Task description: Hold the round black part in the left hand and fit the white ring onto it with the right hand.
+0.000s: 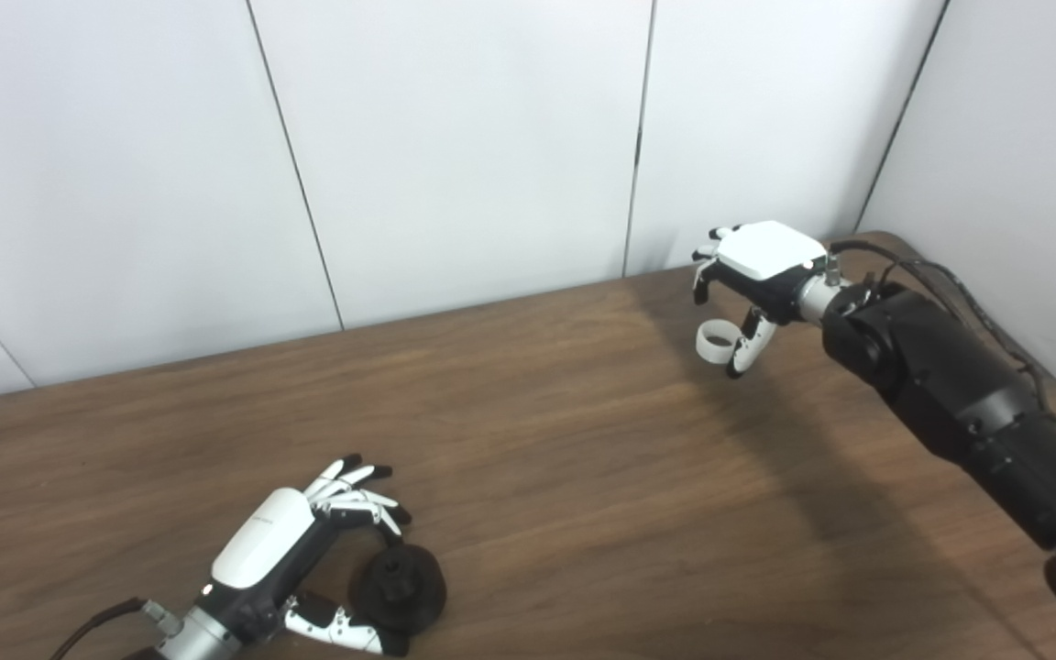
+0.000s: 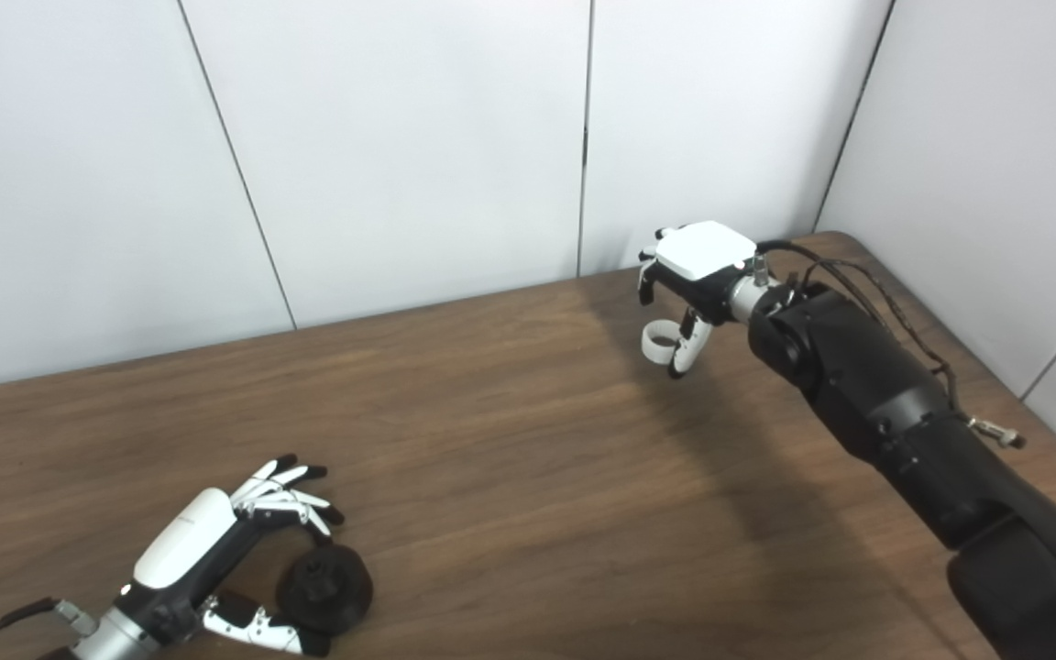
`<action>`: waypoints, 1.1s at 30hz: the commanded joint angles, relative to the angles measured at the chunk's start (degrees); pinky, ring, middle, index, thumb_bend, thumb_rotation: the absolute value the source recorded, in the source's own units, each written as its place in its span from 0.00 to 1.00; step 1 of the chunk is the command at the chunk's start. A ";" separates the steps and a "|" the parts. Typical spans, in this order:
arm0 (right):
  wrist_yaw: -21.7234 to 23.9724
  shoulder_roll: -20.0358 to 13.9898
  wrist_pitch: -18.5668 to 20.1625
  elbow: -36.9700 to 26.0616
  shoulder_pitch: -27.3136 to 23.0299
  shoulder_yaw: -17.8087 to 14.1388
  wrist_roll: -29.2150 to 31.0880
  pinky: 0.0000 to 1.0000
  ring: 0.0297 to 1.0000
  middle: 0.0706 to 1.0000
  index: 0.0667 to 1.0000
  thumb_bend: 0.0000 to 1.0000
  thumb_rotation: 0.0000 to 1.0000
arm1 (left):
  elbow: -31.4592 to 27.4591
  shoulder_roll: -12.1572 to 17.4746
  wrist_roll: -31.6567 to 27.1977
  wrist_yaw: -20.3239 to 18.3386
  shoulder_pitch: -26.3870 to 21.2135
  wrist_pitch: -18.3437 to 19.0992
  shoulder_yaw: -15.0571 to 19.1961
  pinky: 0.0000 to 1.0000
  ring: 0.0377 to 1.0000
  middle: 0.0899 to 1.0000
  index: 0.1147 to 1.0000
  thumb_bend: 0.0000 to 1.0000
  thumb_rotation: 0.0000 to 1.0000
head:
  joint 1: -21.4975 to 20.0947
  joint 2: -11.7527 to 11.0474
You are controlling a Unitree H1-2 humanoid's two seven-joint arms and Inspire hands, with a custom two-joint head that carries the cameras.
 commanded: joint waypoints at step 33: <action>8.49 -2.53 2.42 -2.67 -1.25 -1.01 0.83 1.00 1.00 0.94 0.71 0.88 0.33 | -5.45 0.88 0.03 -5.40 2.24 0.62 3.42 1.00 0.92 0.65 0.41 0.52 0.06 | -0.79 2.19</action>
